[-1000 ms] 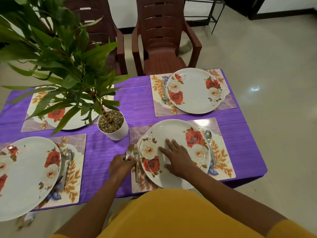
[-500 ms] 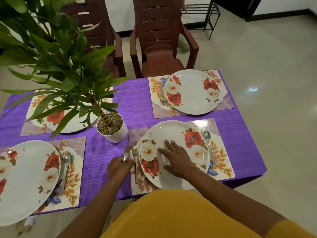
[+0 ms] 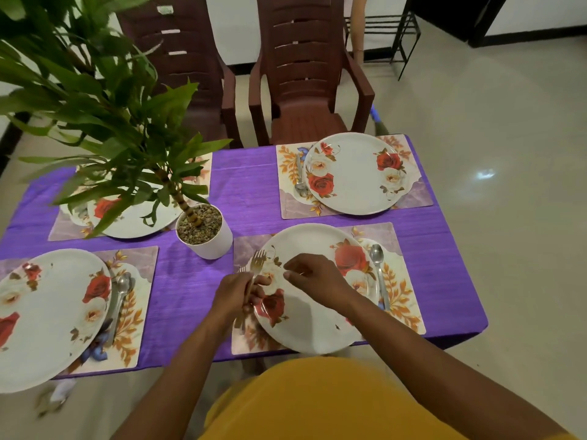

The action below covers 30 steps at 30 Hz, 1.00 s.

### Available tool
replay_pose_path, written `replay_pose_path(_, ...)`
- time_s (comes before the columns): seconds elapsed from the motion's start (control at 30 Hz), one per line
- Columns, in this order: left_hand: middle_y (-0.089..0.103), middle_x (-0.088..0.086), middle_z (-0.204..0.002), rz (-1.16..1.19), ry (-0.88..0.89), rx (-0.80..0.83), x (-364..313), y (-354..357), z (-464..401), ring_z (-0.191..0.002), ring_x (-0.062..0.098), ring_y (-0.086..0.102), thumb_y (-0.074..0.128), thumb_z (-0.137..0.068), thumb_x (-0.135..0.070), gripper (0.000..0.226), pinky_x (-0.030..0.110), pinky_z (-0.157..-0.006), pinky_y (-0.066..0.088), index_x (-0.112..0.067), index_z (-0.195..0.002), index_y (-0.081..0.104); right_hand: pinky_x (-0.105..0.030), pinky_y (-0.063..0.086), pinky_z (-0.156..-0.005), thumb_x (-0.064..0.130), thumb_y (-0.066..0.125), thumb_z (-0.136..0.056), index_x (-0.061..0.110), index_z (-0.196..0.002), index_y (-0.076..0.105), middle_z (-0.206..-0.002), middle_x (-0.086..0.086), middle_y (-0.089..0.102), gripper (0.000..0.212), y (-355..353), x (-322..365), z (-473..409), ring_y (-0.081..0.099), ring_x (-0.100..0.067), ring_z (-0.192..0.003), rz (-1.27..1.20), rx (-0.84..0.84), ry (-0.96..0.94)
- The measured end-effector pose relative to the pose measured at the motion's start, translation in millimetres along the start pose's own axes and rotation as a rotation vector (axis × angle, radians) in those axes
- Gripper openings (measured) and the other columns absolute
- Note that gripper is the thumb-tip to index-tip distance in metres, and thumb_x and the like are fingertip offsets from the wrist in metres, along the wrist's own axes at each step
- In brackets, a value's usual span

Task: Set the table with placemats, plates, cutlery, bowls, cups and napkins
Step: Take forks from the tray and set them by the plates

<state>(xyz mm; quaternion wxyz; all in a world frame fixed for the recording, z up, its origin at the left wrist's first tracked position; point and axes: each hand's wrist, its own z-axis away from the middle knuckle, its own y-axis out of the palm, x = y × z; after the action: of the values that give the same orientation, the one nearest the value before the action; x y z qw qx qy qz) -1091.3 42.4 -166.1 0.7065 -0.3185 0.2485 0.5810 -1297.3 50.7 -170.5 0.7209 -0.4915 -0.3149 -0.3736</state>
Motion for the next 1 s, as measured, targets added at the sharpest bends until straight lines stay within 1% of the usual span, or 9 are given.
replay_pose_path(0.1, 0.069, 0.013, -0.072, -0.042, 0.064, 0.078, -11, 23, 28, -0.059, 0.019, 0.059, 0.043, -0.106, -0.016, 0.038, 0.025, -0.05, 0.045, -0.001, -0.098, 0.077, -0.028, 0.057, -0.074, 0.036, 0.076, -0.092, 0.024, -0.106, 0.076, -0.092, 0.009, 0.075, 0.019, -8, 0, 12, 0.069, -0.004, -0.082, -0.176, -0.051, 0.034)
replay_pose_path(0.17, 0.07, 0.014, -0.073, -0.043, 0.068, 0.118, -14, 38, 40, -0.06, 0.019, 0.061, 0.044, -0.108, -0.017, 0.036, 0.027, -0.055, 0.049, -0.001, -0.101, 0.075, -0.03, 0.057, -0.07, 0.036, 0.078, -0.09, 0.024, -0.103, 0.074, -0.086, 0.005, 0.075, 0.018, -13, -3, 22, 0.071, -0.009, -0.08, -0.29, -0.069, 0.078)
replay_pose_path(0.3, 0.074, 0.018, -0.079, -0.027, 0.058, 0.191, -11, 59, 50, -0.064, 0.023, 0.063, 0.051, -0.108, -0.023, 0.033, 0.031, -0.062, 0.049, -0.002, -0.104, 0.076, -0.04, 0.061, -0.074, 0.026, 0.078, -0.091, 0.016, -0.099, 0.072, -0.09, -0.003, 0.077, 0.014, -25, -9, 40, 0.074, -0.023, -0.086, -0.41, -0.113, 0.142)
replay_pose_path(0.4, 0.077, 0.022, -0.089, -0.067, 0.08, 0.255, -7, 69, 55, -0.07, 0.026, 0.069, 0.053, -0.108, -0.026, 0.033, 0.031, -0.066, 0.055, -0.004, -0.106, 0.077, -0.036, 0.059, -0.071, 0.021, 0.078, -0.091, 0.012, -0.095, 0.073, -0.089, -0.006, 0.078, 0.012, -32, -15, 51, 0.075, -0.023, -0.086, -0.461, -0.159, 0.202)
replay_pose_path(0.57, 0.077, 0.025, -0.095, -0.092, 0.087, 0.397, -9, 78, 54, -0.076, 0.032, 0.073, 0.051, -0.109, -0.023, 0.032, 0.035, -0.071, 0.061, -0.003, -0.11, 0.076, -0.031, 0.058, -0.067, 0.02, 0.077, -0.092, 0.012, -0.092, 0.074, -0.088, -0.007, 0.077, 0.009, -36, -18, 63, 0.076, -0.02, -0.083, -0.517, -0.193, 0.259)
replay_pose_path(0.7, 0.078, 0.023, -0.097, -0.083, 0.077, 0.403, -11, 81, 47, -0.093, 0.042, 0.076, 0.048, -0.11, -0.02, 0.034, 0.048, -0.089, 0.062, 0.0, -0.111, 0.075, -0.039, 0.06, -0.074, 0.016, 0.071, -0.097, 0.002, -0.103, 0.07, -0.092, -0.013, 0.078, 0.016, -42, -18, 71, 0.078, -0.027, -0.085, -0.612, -0.259, 0.33)
replay_pose_path(0.77, 0.078, 0.023, -0.096, -0.078, 0.078, 0.374, -12, 81, 42, -0.094, 0.044, 0.076, 0.048, -0.109, -0.019, 0.033, 0.052, -0.093, 0.061, 0.0, -0.109, 0.075, -0.04, 0.061, -0.074, 0.013, 0.064, -0.101, -0.001, -0.109, 0.063, -0.092, -0.019, 0.078, 0.016, -46, -15, 77, 0.078, -0.033, -0.085, -0.732, -0.292, 0.366)
replay_pose_path(0.93, 0.08, 0.015, -0.093, -0.158, 0.097, 0.304, -7, 85, 28, -0.087, 0.035, 0.078, 0.05, -0.109, -0.021, 0.031, 0.046, -0.086, 0.064, -0.005, -0.109, 0.077, -0.051, 0.063, -0.085, 0.016, 0.057, -0.106, 0.002, -0.117, 0.055, -0.091, -0.022, 0.077, 0.018, -49, -20, 92, 0.077, -0.04, -0.086, -0.884, -0.416, 0.426)
replay_pose_path(1.0, 0.081, 0.01, -0.092, -0.204, 0.102, 0.304, -7, 89, 28, -0.084, 0.03, 0.077, 0.049, -0.11, -0.025, 0.032, 0.037, -0.078, 0.063, -0.01, -0.107, 0.077, -0.048, 0.065, -0.077, 0.017, 0.057, -0.106, 0.005, -0.12, 0.054, -0.092, -0.021, 0.077, 0.019, -48, -25, 98, 0.078, -0.038, -0.083, -0.915, -0.455, 0.468)
